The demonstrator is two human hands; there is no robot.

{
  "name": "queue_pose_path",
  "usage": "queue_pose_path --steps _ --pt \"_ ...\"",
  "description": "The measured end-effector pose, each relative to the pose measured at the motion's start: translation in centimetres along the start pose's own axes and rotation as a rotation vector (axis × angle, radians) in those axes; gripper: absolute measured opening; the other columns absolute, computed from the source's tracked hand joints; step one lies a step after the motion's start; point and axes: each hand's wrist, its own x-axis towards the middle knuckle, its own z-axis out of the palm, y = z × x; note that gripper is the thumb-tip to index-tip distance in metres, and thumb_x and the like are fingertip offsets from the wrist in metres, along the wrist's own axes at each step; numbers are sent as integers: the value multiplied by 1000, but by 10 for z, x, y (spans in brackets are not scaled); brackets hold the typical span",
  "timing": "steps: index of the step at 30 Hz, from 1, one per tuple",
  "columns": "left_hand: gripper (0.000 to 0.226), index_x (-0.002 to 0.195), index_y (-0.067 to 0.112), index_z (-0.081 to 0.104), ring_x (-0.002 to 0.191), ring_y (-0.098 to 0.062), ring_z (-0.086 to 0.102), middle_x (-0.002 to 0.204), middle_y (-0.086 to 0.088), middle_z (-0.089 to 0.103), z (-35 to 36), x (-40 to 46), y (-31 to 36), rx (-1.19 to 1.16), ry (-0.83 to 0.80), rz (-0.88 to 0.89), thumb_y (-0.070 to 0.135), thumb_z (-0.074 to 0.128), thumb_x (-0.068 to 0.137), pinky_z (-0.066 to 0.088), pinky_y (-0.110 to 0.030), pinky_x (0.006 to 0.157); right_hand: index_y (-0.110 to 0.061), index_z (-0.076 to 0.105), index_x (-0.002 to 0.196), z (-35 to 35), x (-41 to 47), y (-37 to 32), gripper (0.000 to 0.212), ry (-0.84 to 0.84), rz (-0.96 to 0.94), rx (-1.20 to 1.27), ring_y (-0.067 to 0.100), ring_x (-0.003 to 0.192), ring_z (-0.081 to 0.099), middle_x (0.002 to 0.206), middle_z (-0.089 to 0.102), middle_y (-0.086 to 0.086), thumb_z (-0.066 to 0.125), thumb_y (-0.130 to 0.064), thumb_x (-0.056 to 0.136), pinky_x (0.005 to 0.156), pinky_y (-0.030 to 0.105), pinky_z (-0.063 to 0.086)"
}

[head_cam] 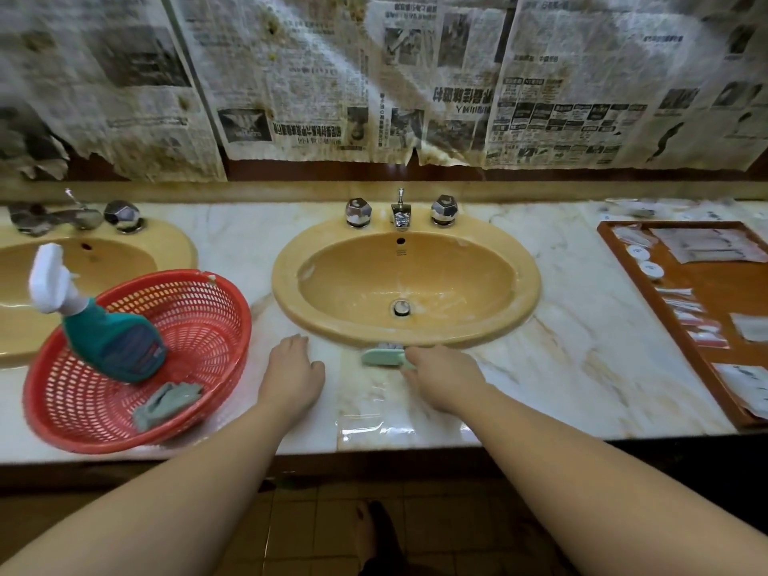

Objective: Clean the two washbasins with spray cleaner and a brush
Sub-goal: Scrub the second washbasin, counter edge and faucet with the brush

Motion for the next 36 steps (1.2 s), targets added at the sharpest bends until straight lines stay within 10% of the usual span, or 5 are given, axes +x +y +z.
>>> queue_pose_path --steps 5,20,25,31,36 --pt "57 151 3 40 141 -30 36 153 -14 42 -2 -3 -8 -62 41 9 15 51 96 29 -41 119 -27 50 118 10 -28 40 30 -31 141 -16 28 89 59 99 62 0 30 -45 104 67 36 42" --pt "50 147 4 47 137 -27 45 147 -13 51 1 12 -23 -314 236 -55 0 42 97 29 -31 117 2 60 127 5 51 -139 35 -317 88 317 37 121 59 133 60 23 36 -8 104 91 35 47" --pt "46 147 6 48 139 -25 42 148 -12 50 0 19 -24 -448 295 -111 6 43 102 22 -19 112 -12 50 85 10 43 -114 18 -315 73 347 26 80 51 89 53 13 44 -17 102 50 24 31" --pt "47 132 27 62 134 -17 49 143 0 58 1 34 -22 -853 370 -159 48 40 95 30 -37 120 -1 66 107 -11 116 -181 26 -231 19 578 31 67 63 79 63 16 51 -21 101 54 26 46" --pt "49 131 5 63 118 9 54 128 9 63 -14 42 -7 -1052 487 -171 31 39 97 27 -1 103 -2 65 103 -23 157 -200 28 -204 83 638 21 53 55 67 55 8 58 -30 100 40 23 35"
